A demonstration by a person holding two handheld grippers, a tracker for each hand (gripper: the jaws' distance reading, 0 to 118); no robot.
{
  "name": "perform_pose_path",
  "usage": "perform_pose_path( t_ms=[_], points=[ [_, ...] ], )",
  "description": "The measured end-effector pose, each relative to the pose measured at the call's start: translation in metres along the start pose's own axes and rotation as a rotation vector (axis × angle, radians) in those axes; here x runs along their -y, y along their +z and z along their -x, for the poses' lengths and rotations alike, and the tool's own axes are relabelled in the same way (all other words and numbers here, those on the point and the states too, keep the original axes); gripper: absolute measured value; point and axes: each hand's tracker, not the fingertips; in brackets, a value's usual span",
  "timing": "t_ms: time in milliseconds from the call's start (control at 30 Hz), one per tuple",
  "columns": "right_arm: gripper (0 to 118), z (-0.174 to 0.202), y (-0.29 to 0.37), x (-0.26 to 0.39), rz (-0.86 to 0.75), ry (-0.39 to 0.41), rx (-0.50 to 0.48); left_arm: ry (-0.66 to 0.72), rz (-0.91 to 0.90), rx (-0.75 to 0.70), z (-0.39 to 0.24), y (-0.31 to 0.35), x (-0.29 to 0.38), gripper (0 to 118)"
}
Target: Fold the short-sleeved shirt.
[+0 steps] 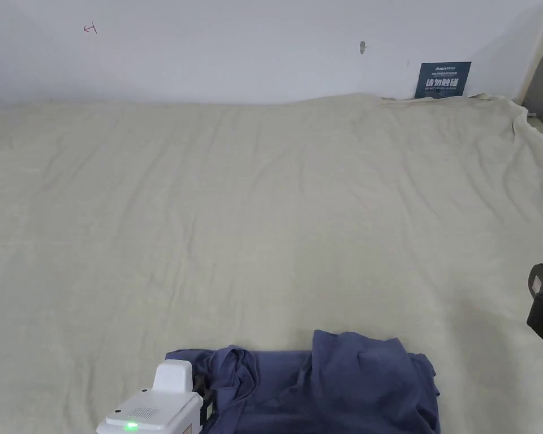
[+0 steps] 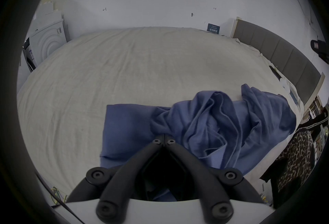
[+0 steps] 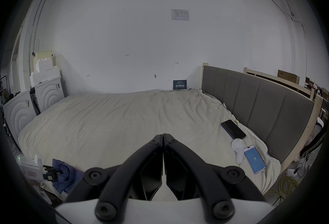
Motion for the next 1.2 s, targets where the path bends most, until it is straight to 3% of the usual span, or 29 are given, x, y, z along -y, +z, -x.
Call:
perform_pose_path(
  t_ms=[200,433,667,967,1200],
  points=[
    [0,-0.003,0.001,-0.001,-0.001,-0.005,0.009,-0.049,0.011,0.067,-0.027,-0.010,0.001,0],
    [0,-0.008,0.004,0.000,-0.001,-0.007,0.020,0.015,0.014,0.104,-0.044,-0.013,-0.006,0],
    [0,-0.008,0.003,0.001,0.002,-0.017,0.022,-0.008,0.017,0.132,-0.063,-0.014,-0.003,0],
    [0,-0.006,0.004,0.001,0.001,-0.015,0.018,0.004,0.026,0.152,-0.059,-0.012,-0.009,0],
    [0,-0.003,0.005,-0.005,-0.011,-0.008,0.011,0.070,0.032,0.260,-0.026,0.034,-0.065,0]
  ],
)
